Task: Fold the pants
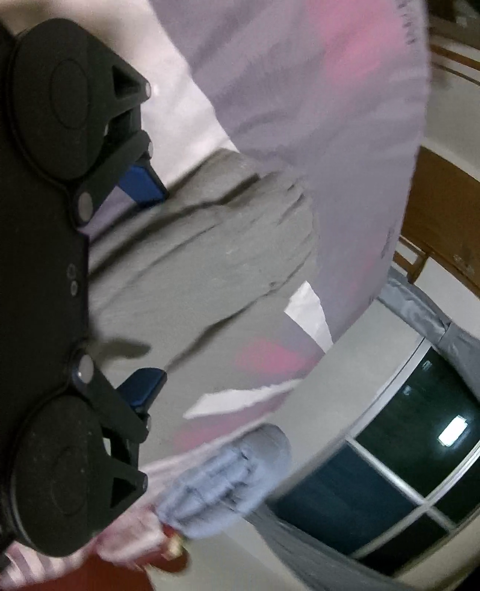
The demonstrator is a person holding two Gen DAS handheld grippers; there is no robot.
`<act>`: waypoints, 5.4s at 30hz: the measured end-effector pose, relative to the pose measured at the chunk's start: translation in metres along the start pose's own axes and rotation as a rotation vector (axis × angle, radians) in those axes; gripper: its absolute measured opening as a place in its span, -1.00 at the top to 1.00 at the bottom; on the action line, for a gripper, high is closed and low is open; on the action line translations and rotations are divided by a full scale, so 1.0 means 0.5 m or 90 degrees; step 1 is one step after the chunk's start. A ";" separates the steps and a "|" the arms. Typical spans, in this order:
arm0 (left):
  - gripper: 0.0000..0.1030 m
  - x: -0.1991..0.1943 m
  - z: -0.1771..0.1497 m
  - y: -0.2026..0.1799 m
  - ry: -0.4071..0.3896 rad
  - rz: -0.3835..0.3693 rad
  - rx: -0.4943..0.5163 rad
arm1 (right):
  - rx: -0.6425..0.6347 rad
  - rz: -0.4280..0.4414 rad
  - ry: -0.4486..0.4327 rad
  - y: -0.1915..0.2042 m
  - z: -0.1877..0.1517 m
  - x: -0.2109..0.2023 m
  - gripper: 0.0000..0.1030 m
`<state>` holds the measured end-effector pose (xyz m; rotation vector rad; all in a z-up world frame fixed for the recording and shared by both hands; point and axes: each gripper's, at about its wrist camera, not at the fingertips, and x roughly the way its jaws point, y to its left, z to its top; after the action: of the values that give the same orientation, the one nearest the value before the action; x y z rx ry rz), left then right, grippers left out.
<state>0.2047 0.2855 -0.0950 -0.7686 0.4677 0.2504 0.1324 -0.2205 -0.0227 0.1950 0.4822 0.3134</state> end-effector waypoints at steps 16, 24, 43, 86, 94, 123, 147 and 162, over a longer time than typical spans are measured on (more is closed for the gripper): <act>0.68 0.000 -0.002 0.007 -0.040 -0.049 -0.018 | 0.288 -0.118 -0.027 -0.207 0.001 -0.044 -0.30; 0.68 -0.069 -0.017 -0.152 -0.111 -0.084 0.126 | 0.323 -0.109 -0.027 -0.262 0.007 -0.042 -0.30; 0.69 0.028 -0.314 -0.587 0.020 -0.200 0.429 | 0.193 -0.154 0.005 -0.359 0.060 -0.080 -0.30; -0.60 -0.099 -0.177 -0.188 -0.059 0.126 0.331 | 0.223 0.084 0.050 -0.129 0.046 -0.011 -0.30; -0.63 -0.087 -0.163 -0.175 -0.042 0.109 0.309 | 0.295 0.106 0.100 -0.074 0.032 0.069 -0.72; -0.64 -0.064 -0.183 -0.183 -0.031 0.131 0.329 | 0.292 0.084 0.130 -0.169 0.026 0.176 0.06; -0.73 -0.102 -0.268 -0.275 -0.028 -0.020 0.426 | 0.302 0.086 0.066 -0.156 0.032 0.080 0.41; -0.73 -0.157 -0.326 -0.289 -0.021 -0.020 0.452 | 0.195 0.094 -0.013 -0.127 -0.008 -0.041 -0.38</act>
<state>0.1408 0.0643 -0.0703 -0.0769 0.4709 0.0552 0.1288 -0.2862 -0.0339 0.5334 0.4959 0.3809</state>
